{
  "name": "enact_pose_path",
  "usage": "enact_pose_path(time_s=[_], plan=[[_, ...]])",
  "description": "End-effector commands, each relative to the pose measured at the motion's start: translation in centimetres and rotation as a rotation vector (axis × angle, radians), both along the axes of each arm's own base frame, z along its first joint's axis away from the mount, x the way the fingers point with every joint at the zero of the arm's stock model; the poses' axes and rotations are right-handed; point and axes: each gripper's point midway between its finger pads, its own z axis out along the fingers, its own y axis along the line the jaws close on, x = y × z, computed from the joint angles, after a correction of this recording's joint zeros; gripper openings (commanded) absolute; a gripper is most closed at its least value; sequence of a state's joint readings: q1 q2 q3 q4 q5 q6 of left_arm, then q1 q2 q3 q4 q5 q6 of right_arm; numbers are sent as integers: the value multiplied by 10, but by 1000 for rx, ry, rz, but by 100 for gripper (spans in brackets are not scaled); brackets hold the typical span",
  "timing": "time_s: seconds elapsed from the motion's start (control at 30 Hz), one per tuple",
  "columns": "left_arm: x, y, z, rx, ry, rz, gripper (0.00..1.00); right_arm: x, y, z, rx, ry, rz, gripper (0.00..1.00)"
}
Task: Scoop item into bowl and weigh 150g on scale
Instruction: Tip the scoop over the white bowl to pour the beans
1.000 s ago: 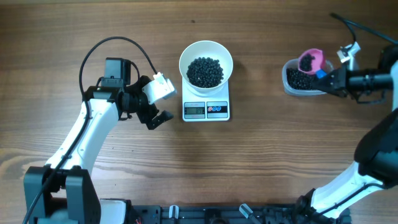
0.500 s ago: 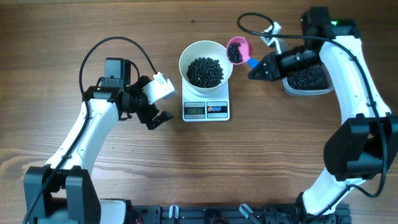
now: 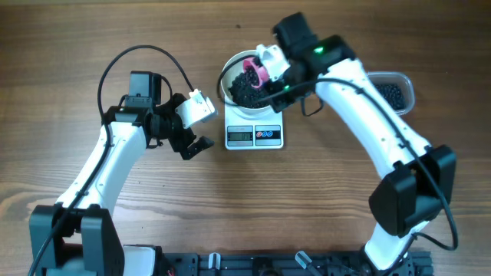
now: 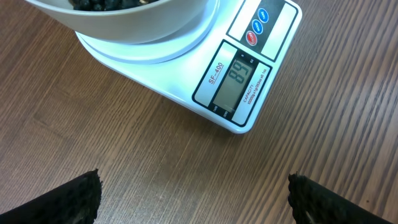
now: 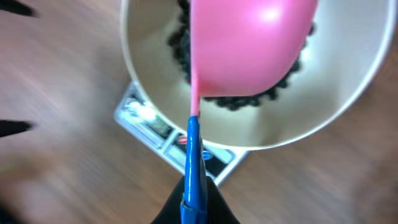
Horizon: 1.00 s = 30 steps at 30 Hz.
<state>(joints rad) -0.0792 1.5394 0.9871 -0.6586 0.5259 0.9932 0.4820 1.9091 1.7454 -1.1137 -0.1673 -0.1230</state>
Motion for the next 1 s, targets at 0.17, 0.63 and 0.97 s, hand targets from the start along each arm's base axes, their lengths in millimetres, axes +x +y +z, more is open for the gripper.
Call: enact_pose_path(time_s=[0.17,0.63,0.97], plan=[[-3,-2,-3,-18,13,-11,100,21,-11,22,-182,-209,-47,4],[-3,-2,-3,-18,13,-11,100,30,-7,26,-178,-256,-5,4],[-3,-2,-3,-18,13,-11,100,31,-10,30,-277,-319,11,4]])
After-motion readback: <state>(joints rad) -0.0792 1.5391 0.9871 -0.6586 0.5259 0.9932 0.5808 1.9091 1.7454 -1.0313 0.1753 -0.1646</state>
